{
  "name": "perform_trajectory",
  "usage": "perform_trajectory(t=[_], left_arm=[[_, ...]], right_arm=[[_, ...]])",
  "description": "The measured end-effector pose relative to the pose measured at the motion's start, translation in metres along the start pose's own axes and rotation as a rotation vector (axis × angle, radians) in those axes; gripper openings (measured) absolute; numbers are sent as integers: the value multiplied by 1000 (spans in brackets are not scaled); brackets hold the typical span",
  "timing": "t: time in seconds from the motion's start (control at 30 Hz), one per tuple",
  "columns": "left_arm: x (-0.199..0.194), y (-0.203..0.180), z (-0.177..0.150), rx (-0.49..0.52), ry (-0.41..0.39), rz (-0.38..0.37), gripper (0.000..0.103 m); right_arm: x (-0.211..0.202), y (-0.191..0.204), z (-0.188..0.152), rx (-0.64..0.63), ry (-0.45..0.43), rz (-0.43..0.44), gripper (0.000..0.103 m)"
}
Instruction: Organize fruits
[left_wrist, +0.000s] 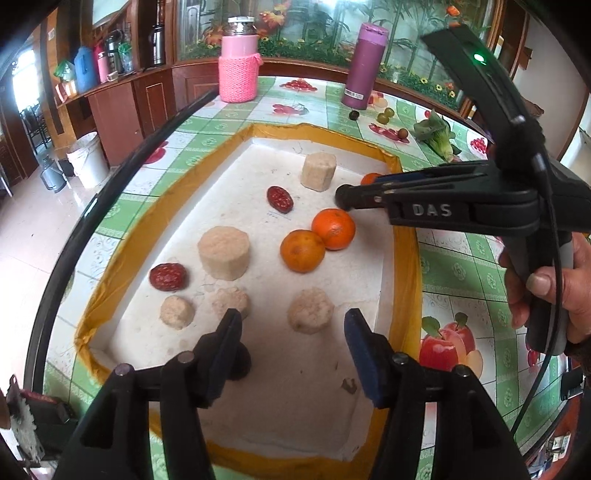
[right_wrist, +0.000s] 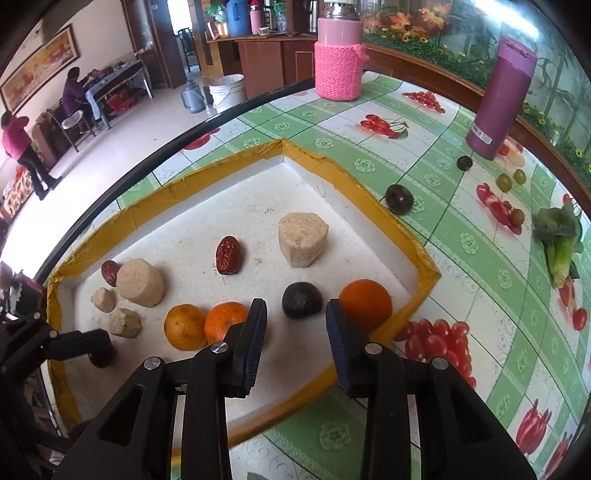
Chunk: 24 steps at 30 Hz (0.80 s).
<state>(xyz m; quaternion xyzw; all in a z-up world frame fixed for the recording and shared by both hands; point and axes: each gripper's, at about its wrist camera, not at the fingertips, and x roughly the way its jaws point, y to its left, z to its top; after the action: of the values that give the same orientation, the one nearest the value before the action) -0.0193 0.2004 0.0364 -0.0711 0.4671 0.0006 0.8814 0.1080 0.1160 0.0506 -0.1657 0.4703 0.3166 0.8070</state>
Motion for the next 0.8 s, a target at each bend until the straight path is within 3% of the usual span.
perform_trajectory(t=[0.27,0.43,0.53,0.6,0.7,0.8], left_arm=[[-26,18,-14,-113,-36,37,66],[-45,23,-24,-192,-95,115,78],[-54,24,-30,-228,-125,158,79],[-59,24,-33,-251,-133,173,80],[-64,20,-38,-280,-147,217,89],[-68,13,-45,-293,-165,250,90]], right_arm=[[-36,6,-25,35,-38,4,40],[-59,14,-53,43,-62,-26,62],[-71,21,-68,23,-84,-53,77],[-80,26,-78,9,-104,-67,77],[-88,28,-88,5,-119,-87,89],[-93,27,-98,27,-132,-82,94]])
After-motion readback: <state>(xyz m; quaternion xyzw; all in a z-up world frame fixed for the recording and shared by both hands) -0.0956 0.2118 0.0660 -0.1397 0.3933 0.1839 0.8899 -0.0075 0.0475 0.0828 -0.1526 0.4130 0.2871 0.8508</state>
